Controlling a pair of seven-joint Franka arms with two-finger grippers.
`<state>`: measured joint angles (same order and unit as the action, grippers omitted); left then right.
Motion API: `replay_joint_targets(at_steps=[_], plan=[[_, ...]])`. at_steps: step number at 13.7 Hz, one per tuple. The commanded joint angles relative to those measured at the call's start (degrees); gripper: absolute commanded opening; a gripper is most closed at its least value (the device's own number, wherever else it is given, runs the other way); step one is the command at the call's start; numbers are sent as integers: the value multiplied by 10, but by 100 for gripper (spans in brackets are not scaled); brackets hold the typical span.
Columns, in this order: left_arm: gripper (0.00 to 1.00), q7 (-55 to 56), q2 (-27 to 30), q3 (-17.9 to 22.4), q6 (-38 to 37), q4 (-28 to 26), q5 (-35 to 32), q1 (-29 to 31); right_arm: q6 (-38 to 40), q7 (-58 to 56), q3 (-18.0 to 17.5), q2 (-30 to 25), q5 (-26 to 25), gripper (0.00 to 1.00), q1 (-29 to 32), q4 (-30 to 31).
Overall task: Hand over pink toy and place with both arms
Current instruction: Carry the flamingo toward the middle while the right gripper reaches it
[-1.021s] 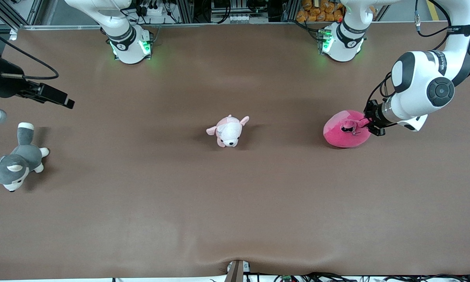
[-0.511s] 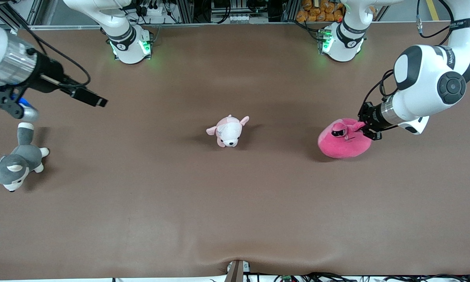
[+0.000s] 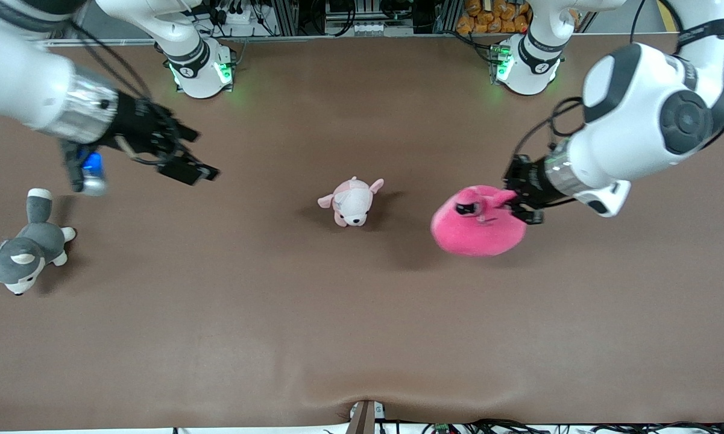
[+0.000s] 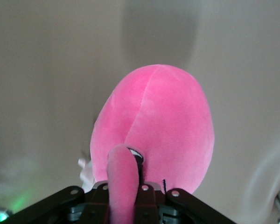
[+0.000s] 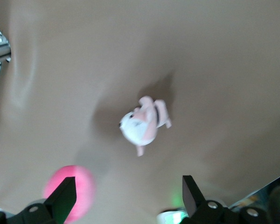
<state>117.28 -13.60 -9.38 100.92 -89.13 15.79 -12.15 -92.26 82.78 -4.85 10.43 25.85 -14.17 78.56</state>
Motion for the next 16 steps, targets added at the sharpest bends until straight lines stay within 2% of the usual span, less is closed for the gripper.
replay_joint_targets(at_steps=[1, 4, 7, 13, 14, 15, 16], plan=[[0, 60, -43, 1, -21, 84, 23, -40, -62, 173, 5, 34, 10, 100, -65, -17], [0, 121, -60, 2, -9, 120, 24, -102, -115, 250, 7, 65, -3, 100, -130, -17], [0, 160, -68, 2, 33, 123, 24, -146, -157, 330, 7, 85, -16, 100, -157, -17], [0, 197, -70, 4, 56, 124, 23, -182, -160, 415, 5, 93, -133, 100, -191, -17], [0, 200, -70, 4, 56, 124, 23, -182, -164, 415, 5, 95, -135, 78, -192, -17], [0, 202, -69, 3, 56, 124, 23, -182, -168, 414, 5, 96, -136, 43, -194, -17], [0, 203, -70, 2, 56, 124, 23, -182, -169, 411, 5, 97, -137, 21, -196, -17]])
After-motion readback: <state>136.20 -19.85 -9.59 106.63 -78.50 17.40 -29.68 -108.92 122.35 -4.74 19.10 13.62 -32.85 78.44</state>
